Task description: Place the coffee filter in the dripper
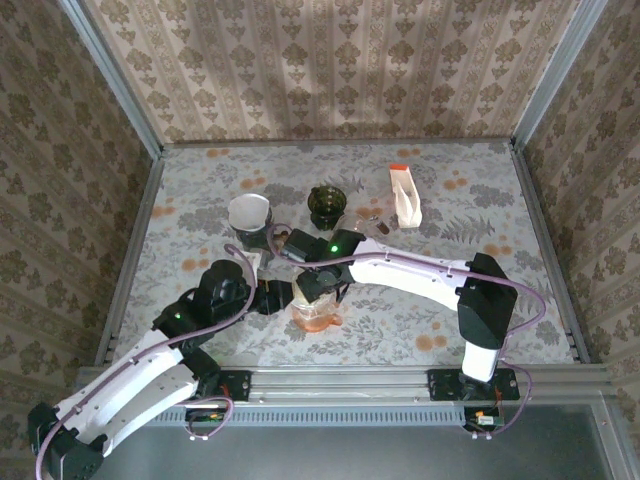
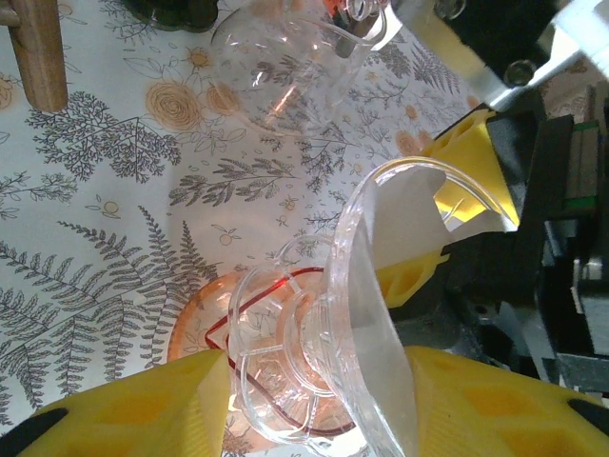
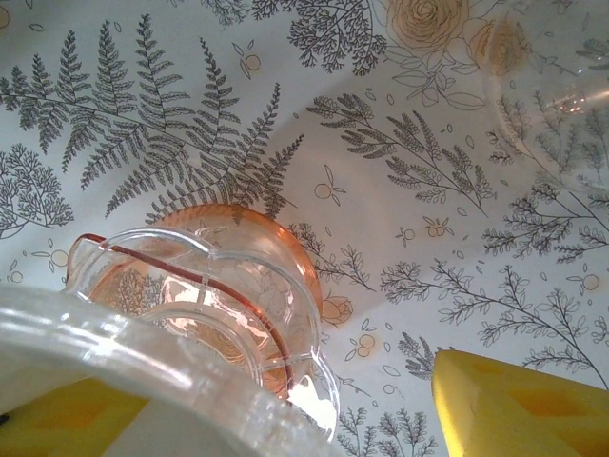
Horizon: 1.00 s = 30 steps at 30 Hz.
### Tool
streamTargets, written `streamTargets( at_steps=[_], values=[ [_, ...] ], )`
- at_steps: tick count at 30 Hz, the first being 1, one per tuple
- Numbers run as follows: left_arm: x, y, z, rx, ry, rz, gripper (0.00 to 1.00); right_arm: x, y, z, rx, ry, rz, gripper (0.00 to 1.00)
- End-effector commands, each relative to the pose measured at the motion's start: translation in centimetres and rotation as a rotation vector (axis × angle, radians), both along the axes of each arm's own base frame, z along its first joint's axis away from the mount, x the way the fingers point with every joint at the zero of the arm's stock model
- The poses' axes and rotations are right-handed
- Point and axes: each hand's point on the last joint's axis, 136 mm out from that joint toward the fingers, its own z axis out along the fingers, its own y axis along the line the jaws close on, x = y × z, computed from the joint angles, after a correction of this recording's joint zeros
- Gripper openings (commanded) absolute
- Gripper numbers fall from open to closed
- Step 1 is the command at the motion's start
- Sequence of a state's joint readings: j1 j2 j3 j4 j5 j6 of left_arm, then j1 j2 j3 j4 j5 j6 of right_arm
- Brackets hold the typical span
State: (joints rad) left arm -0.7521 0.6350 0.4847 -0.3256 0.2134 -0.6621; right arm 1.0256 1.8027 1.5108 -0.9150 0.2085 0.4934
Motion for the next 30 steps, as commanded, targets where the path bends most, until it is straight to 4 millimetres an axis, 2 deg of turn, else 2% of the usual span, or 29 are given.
streamTargets(
  at_steps=[1,10,12,17,23,26,30],
  values=[
    [-0.4,0.0,-1.1,0.012,0.034,-0.004,0.51,-0.4,-1.0,-2.2,-0.058,0.033,-0.009,0.7],
    [-0.3,0.0,-1.2,0.01,0.038,-0.004,0.51,-0.1,-0.9,-2.1,-0.046,0.017,-0.016,0.7],
    [-0.4,0.0,-1.3,0.012,0.039,-0.005,0.51,0.1,-0.8,-1.2,-0.022,-0.005,-0.02,0.7],
    [-0.3,0.0,-1.3,0.012,0.038,-0.004,0.52,0.6,-0.8,2.6,0.055,-0.08,-0.033,0.71],
    [-0.3,0.0,-1.3,0.012,0.041,0.0,0.51,0.7,-1.9,6.8,0.118,-0.156,-0.059,0.72],
    [-0.2,0.0,-1.3,0.011,0.039,0.002,0.52,0.4,-2.9,7.7,0.133,-0.175,-0.073,0.73],
    [-0.1,-0.1,-1.0,0.005,0.034,0.003,0.56,-0.3,-3.9,7.5,0.138,-0.169,-0.084,0.7]
  ],
)
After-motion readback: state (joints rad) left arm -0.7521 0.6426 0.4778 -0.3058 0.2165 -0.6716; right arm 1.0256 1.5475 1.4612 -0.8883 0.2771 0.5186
